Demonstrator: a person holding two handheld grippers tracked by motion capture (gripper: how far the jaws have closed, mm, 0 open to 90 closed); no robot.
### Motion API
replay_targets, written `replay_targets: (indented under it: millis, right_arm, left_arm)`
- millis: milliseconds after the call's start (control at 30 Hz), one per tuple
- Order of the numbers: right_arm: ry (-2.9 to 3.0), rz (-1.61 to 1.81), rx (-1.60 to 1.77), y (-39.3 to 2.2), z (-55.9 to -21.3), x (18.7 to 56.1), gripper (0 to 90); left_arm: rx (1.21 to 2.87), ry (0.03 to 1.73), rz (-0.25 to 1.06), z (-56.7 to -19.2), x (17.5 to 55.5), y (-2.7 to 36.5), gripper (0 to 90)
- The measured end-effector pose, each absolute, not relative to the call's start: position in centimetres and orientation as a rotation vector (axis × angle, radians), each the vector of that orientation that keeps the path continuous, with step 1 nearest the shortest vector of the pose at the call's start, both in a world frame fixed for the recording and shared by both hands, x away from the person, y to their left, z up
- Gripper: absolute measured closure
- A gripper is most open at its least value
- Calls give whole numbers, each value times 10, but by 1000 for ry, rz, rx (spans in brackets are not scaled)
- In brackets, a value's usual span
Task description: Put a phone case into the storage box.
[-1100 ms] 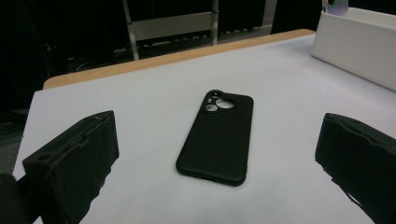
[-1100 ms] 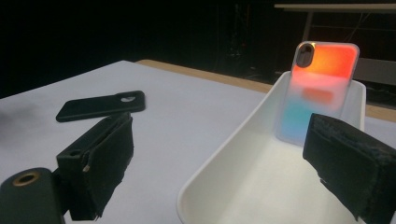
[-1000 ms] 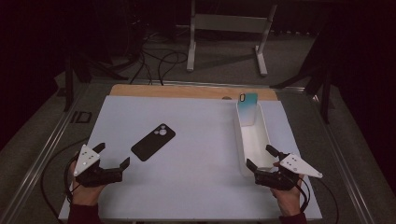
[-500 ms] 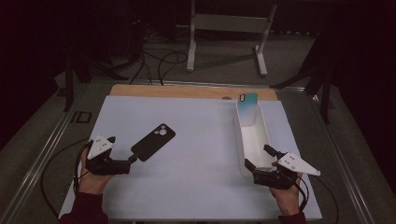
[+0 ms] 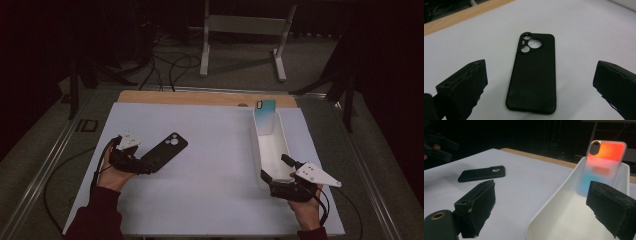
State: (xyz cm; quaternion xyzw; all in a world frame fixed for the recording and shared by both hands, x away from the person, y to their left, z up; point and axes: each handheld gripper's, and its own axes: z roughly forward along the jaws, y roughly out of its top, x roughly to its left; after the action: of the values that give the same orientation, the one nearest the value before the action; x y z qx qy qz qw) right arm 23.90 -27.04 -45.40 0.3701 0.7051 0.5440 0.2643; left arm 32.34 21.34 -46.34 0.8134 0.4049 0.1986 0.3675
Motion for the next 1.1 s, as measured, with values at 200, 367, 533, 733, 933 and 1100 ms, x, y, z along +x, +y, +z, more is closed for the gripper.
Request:
replay_targets:
  millis: [200,367,533,733,933,1100]
  right_arm:
    - [1913,1468,999,-270,-453,239,83]
    - [1918,1468,1001,-269,-453,240,83]
    - [1922,1470,1002,-269,-453,240,84]
    - [1925,1475,1002,-268,-453,240,84]
    - [1927,1476,1002,-268,-453,241,84]
    - [1928,1476,1002,-268,-453,241,84]
  left_arm:
    - [2154,1061,463,-473,342,209,0]
    - [2237,1065,434,-483,354,201,1]
    - [2283,1103,401,-492,366,196,4]
    - [2320,1117,350,-504,374,193,4]
    - [2355,1128,326,-511,381,189,7]
    - [2380,1117,295,-517,384,186,22]
